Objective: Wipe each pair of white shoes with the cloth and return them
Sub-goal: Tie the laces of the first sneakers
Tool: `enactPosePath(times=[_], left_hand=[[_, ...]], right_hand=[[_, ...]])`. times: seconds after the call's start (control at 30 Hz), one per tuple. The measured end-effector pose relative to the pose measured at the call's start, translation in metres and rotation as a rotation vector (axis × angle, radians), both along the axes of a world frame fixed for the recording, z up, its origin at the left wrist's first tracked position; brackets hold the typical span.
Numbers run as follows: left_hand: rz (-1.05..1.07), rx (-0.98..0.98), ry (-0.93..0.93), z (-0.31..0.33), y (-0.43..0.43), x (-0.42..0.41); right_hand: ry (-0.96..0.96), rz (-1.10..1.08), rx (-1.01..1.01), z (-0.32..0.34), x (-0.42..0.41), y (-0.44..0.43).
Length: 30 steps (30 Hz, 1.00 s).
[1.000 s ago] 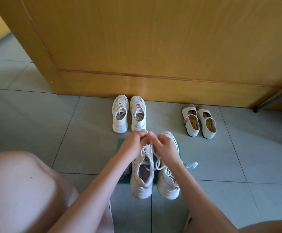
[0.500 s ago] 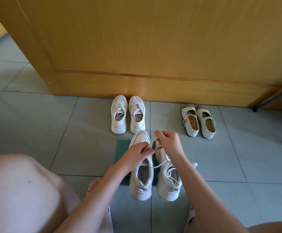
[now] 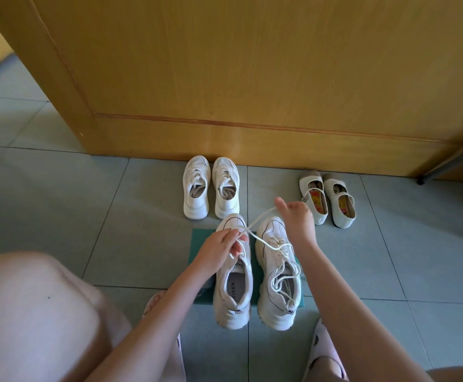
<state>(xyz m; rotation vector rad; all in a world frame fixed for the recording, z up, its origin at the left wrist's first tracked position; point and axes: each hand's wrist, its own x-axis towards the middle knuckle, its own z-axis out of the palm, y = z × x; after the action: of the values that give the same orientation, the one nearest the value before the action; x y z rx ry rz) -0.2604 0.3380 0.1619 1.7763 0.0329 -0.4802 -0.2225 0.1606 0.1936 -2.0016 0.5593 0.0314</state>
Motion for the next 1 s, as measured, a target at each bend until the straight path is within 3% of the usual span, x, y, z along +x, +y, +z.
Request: enactPosePath(times=[0.2, 0.3, 0.37, 0.5, 0.6, 0.83, 1.0], left_hand=[[0.112, -0.107, 0.193, -0.001, -0.003, 0.008], [0.146, -0.12, 0.223, -0.001, -0.002, 0.011], [0.122, -0.09, 0.217, 0.001, -0.003, 0.011], [0.073, -0.055, 0.205, 0.004, -0.002, 0.013], [0.025, -0.05, 0.199, 0.007, 0.002, 0.013], [-0.162, 0.075, 0.128, 0.013, 0.005, 0.014], [-0.089, 0.066, 0.127, 0.007, 0.007, 0.012]], right_hand=[[-0.11, 0.207, -0.312, -0.014, -0.032, 0.019], [-0.254, 0.105, -0.345, -0.016, -0.046, 0.028], [-0.305, 0.191, -0.324, -0.018, -0.051, 0.032], [-0.24, 0.468, -0.321, -0.027, -0.057, 0.037], [-0.195, 0.472, -0.325, -0.03, -0.055, 0.034], [-0.302, 0.623, -0.384, -0.027, -0.047, 0.024], [-0.187, 0.581, -0.483, -0.03, -0.049, 0.02]])
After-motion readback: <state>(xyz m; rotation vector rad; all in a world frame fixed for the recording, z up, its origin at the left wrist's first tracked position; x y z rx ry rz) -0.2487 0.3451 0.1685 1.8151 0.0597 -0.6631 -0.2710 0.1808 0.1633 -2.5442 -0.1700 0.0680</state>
